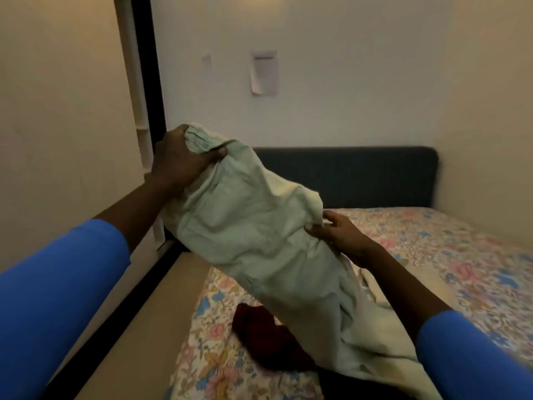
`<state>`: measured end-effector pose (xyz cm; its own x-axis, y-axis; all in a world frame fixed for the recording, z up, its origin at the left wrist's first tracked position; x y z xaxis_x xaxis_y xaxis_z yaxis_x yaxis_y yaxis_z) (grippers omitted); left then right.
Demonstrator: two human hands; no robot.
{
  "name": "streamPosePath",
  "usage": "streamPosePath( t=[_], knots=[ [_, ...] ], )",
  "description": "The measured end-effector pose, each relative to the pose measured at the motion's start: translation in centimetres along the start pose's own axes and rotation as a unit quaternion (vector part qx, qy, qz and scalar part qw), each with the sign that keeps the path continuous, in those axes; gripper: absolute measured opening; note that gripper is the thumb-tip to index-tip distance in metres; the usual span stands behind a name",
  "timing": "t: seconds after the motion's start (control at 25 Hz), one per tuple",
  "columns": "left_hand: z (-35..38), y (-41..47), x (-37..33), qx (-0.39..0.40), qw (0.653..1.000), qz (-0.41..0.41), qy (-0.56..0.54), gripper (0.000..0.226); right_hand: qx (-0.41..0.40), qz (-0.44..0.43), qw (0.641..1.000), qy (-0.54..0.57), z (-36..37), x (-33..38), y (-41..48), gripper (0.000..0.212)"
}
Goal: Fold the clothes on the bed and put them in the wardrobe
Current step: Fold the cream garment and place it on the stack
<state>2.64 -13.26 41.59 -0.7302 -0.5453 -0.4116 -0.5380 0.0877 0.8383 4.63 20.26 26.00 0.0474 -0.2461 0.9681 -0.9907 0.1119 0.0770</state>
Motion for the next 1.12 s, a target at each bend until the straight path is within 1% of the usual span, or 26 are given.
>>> streamPosePath(
  t=[0.08, 0.12, 0.2, 0.28, 0.32, 0.36, 0.44, 0.48, 0.52, 0.56, 0.6, 0.68, 0.76, 0.8, 0.88, 0.96, 1.0, 1.04, 1.08, 1.12],
  knots=[
    [2.2, -0.8, 2.2, 0.041, 0.998, -0.043, -0.001, 0.05, 0.042, 0.019, 0.999, -0.02, 1.0, -2.3, -0.1, 0.038],
    [3.3, -1.1, 3.5, 0.064, 0.995, -0.072, -0.013, 0.053, 0.045, 0.022, 0.999, 0.001, 1.4, -2.8, 0.0, 0.037],
    [5.3, -1.3, 6.2, 0.1, 0.984, -0.138, -0.044, 0.067, 0.031, 0.034, 0.997, 0.064, 1.8, -3.9, 1.4, 0.039],
    [7.1, -1.3, 9.5, 0.146, 0.96, -0.23, -0.058, 0.095, -0.018, 0.044, 0.995, 0.089, 1.7, -4.7, 4.1, 0.043],
    [7.9, -1.4, 11.6, 0.174, 0.943, -0.277, -0.059, 0.111, -0.051, 0.033, 0.995, 0.081, 1.7, -5.0, 5.8, 0.042],
    [8.7, -1.7, 14.1, 0.197, 0.926, -0.316, -0.062, 0.122, -0.088, 0.007, 0.995, 0.056, 1.7, -5.0, 7.7, 0.038],
    [10.9, -3.0, 20.3, 0.22, 0.895, -0.382, -0.066, 0.133, -0.155, -0.056, 0.986, -0.028, 2.9, -5.2, 12.3, 0.036],
    [12.4, -4.0, 24.2, 0.221, 0.882, -0.412, -0.063, 0.135, -0.17, -0.076, 0.98, -0.064, 4.3, -5.7, 15.5, 0.038],
    [14.1, -5.5, 28.2, 0.215, 0.87, -0.438, -0.061, 0.132, -0.173, -0.086, 0.976, -0.101, 6.1, -6.7, 18.9, 0.043],
    [15.6, -7.4, 31.5, 0.199, 0.865, -0.456, -0.062, 0.121, -0.162, -0.078, 0.973, -0.144, 8.0, -8.0, 21.9, 0.045],
    [17.0, -9.7, 35.1, 0.176, 0.862, -0.471, -0.063, 0.111, -0.136, -0.048, 0.97, -0.195, 10.0, -10.3, 25.0, 0.043],
    [19.4, -14.6, 40.9, 0.144, 0.851, -0.502, -0.051, 0.102, -0.058, 0.056, 0.948, -0.308, 14.0, -17.2, 30.2, 0.03],
    [21.4, -19.7, 45.1, 0.139, 0.835, -0.531, -0.035, 0.096, -0.005, 0.166, 0.914, -0.369, 16.9, -24.7, 32.0, 0.034],
    [22.4, -21.8, 46.5, 0.145, 0.838, -0.526, -0.021, 0.086, -0.005, 0.19, 0.904, -0.383, 17.8, -27.4, 32.0, 0.036],
    [24.3, -24.1, 48.7, 0.167, 0.862, -0.477, 0.029, 0.067, -0.052, 0.181, 0.9, -0.394, 18.2, -29.9, 32.2, 0.034],
    [25.4, -24.1, 49.4, 0.197, 0.881, -0.419, 0.099, 0.06, -0.083, 0.168, 0.907, -0.376, 17.5, -30.4, 32.8, 0.035],
    [25.6, -23.7, 49.1, 0.203, 0.881, -0.401, 0.148, 0.059, -0.081, 0.168, 0.919, -0.346, 16.9, -30.1, 32.7, 0.038],
    [25.5, -23.2, 48.2, 0.19, 0.881, -0.389, 0.191, 0.058, -0.068, 0.164, 0.933, -0.314, 16.4, -29.6, 32.4, 0.042],
    [25.2, -22.6, 46.5, 0.162, 0.889, -0.368, 0.219, 0.055, -0.048, 0.161, 0.942, -0.292, 15.7, -28.8, 31.4, 0.045],
    [25.3, -22.1, 43.8, 0.133, 0.909, -0.332, 0.216, 0.051, -0.032, 0.159, 0.945, -0.284, 14.5, -28.0, 29.6, 0.047]
  ],
)
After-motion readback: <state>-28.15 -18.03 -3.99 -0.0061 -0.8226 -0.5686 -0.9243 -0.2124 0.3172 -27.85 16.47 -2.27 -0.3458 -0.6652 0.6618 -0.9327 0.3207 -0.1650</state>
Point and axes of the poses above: each hand's wrist, its own y-axis towards the middle knuckle, its own z-axis out of the palm, x = y × z, the point moved 4 cm from there along y, towards the middle knuckle, and after that the axes turned 9 degrees about z, right-handed, at the moved point
